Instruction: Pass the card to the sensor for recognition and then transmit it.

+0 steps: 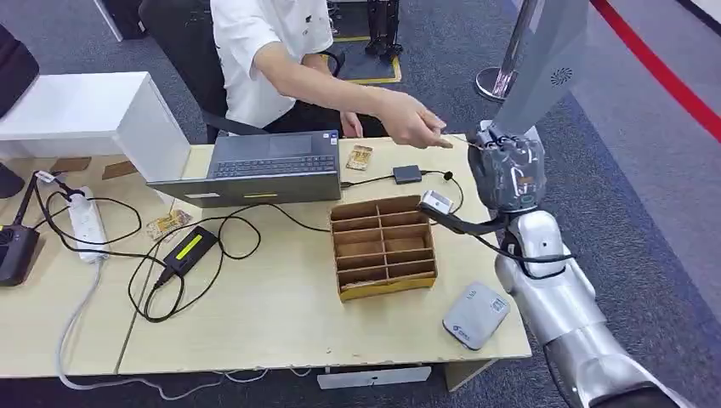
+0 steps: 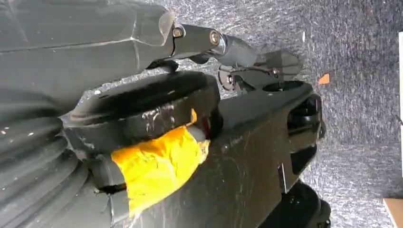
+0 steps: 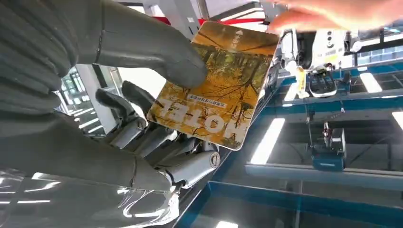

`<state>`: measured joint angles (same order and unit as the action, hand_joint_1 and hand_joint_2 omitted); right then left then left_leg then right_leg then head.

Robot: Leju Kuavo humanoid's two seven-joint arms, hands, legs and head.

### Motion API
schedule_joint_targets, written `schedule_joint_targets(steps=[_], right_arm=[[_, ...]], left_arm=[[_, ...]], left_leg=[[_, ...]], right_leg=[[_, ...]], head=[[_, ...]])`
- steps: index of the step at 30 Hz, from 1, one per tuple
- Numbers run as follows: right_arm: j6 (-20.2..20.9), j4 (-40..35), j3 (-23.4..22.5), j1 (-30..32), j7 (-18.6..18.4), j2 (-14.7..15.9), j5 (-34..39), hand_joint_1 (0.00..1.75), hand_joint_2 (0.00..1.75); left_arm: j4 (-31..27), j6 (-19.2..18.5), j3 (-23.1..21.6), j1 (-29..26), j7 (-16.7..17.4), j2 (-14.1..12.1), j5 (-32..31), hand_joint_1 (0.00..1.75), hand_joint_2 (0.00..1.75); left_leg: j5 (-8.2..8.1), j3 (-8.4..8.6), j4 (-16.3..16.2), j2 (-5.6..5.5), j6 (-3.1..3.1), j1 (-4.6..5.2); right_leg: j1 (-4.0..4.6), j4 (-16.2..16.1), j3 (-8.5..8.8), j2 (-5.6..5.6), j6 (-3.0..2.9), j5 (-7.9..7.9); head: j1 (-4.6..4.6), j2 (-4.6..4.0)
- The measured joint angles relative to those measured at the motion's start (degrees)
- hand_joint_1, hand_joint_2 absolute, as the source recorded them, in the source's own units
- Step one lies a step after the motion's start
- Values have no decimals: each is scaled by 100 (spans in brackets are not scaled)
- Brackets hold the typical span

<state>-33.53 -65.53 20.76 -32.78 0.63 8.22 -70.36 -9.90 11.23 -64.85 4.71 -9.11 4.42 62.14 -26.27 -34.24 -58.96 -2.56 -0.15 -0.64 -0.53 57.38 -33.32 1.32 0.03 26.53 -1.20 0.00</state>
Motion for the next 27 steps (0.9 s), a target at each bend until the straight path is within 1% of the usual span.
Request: schedule_joint_targets(steps=[6, 10, 14, 17, 21, 27], right_arm=[[-4, -2, -35, 9, 0, 2, -2, 175, 175], [-2, -26, -44, 39, 44, 0, 9, 175, 175], [-129, -190, -109, 271, 76, 2, 7, 175, 175], [-249, -439, -214, 619, 166, 28, 11, 175, 175], [-310, -945, -415, 1276, 369, 98, 101, 175, 175], [-356, -1712, -750, 2246, 656, 120, 72, 175, 175]], left_arm=[[0, -2, -2, 0, 0, 2, 0, 0, 175], [2, -83, -13, 5, 46, 0, 2, 0, 175], [0, 2, -39, 6, 46, 2, 17, 0, 175], [0, 28, -39, 5, 44, 2, 68, 0, 175], [0, 50, -39, 0, 18, 2, 172, 0, 175], [0, 44, -39, -19, -22, 2, 306, 0, 175]], left_leg=[[1, 1, 1, 1, 0, 0], [0, 1, 0, 0, 0, 1], [0, 0, 0, -1, 0, 1], [-1, 0, 0, -1, 0, 1], [-3, -1, 0, -1, 2, 1], [-10, -1, 3, 3, 0, 0]], right_leg=[[0, 3, 0, 2, 0, 0], [0, 3, 0, 2, 0, 0], [0, 2, 0, 2, 0, 1], [0, 1, 0, 2, 1, 2], [0, 1, -1, 0, 5, 5], [0, 1, -2, 2, 5, 7]], head=[[-2, 0], [-2, 0], [-2, 0], [-4, 2], [-2, 0], [0, 2]])
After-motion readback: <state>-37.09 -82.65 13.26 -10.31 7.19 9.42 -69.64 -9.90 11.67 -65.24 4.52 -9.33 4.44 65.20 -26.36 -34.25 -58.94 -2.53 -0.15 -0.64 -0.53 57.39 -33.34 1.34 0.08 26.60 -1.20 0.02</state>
